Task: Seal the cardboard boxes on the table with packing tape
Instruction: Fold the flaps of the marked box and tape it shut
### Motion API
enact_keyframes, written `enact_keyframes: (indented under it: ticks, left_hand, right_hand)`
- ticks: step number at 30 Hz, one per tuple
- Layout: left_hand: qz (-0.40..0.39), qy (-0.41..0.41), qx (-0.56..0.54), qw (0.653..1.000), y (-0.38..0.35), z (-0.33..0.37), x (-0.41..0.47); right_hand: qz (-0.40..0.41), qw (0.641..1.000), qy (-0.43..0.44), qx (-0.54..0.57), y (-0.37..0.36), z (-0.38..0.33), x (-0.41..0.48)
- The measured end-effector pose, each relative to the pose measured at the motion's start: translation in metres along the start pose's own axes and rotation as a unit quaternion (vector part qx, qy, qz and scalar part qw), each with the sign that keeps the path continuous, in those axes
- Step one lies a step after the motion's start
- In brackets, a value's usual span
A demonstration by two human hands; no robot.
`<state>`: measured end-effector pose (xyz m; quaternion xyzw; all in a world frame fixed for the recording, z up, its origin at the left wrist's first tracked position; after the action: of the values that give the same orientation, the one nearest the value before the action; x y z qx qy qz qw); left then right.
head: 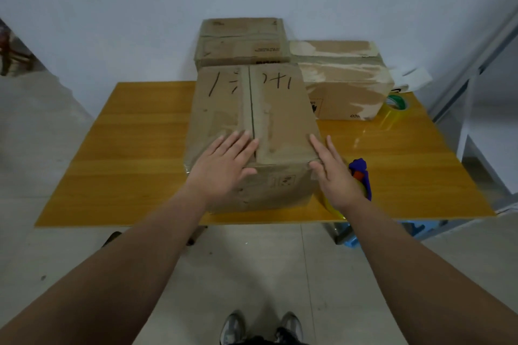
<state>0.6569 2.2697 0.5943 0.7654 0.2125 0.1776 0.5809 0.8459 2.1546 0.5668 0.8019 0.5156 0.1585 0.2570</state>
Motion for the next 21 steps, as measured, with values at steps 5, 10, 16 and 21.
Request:
enact_keyframes:
  ticks: [5,10,16,21]
  left_hand:
    - [-0.019,0.062,-0.028,0.997,-0.012,-0.049,-0.041]
    - [-0.014,0.066,-0.071,0.995,-0.018,-0.069,-0.060]
    - [0.055,0.019,-0.100,0.993,0.002,-0.063,-0.075]
    - [0.051,-0.092,-0.114,0.988,0.011,-0.029,-0.087]
  right_hand:
    - [0.058,0.995,-0.025,0.076,-0.006,-0.006,-0.008]
    - [0.086,0.992,-0.044,0.082,-0.009,-0.018,-0.016]
    - [0.250,0.934,-0.172,0.191,-0.043,-0.045,-0.048]
    - [0.183,0.911,-0.247,0.275,-0.112,-0.078,-0.044]
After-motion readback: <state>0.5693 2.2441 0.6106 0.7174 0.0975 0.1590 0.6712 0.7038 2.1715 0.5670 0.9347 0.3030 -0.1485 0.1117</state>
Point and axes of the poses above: each hand's wrist, its own x-axis towards the middle knuckle, its own y-axis out of the back of the hand, z = x × y, the point moved 7 cm from there along x, towards the middle knuckle, and after that the axes turned 6 degrees about x, right-handed, at the moved point
